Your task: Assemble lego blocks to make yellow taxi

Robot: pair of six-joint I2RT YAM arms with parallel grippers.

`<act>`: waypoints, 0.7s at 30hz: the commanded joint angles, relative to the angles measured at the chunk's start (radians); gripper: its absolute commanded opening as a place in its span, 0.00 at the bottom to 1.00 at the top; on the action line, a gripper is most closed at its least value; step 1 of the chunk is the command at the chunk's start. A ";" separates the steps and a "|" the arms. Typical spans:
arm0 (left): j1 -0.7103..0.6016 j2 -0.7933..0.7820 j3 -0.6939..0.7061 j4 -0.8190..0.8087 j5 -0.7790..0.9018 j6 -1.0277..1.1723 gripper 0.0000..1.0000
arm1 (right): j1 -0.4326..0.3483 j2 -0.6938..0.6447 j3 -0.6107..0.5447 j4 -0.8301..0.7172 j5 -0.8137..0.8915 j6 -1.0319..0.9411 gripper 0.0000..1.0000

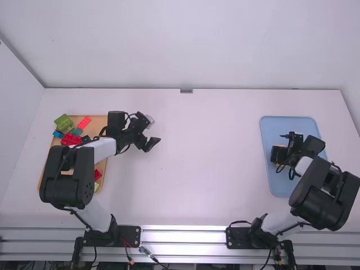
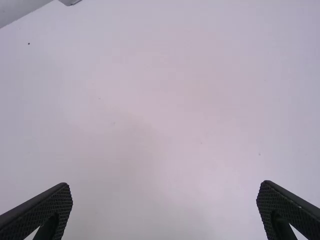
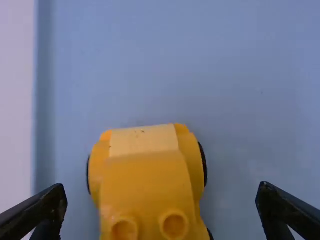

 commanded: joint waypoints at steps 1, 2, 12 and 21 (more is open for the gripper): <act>-0.008 -0.003 -0.008 0.022 -0.023 -0.105 0.99 | 0.030 -0.106 0.017 -0.023 0.079 0.043 0.99; -0.008 -0.004 -0.007 0.033 -0.047 -0.157 0.99 | 0.045 -0.146 0.017 -0.044 0.105 0.057 0.99; -0.046 -0.076 0.134 -0.218 -0.317 -0.359 0.99 | 0.239 -0.494 0.017 -0.187 0.052 0.056 0.99; -0.197 -0.322 0.146 -0.399 -0.721 -0.571 0.99 | 0.526 -0.559 0.017 -0.214 0.050 0.130 0.99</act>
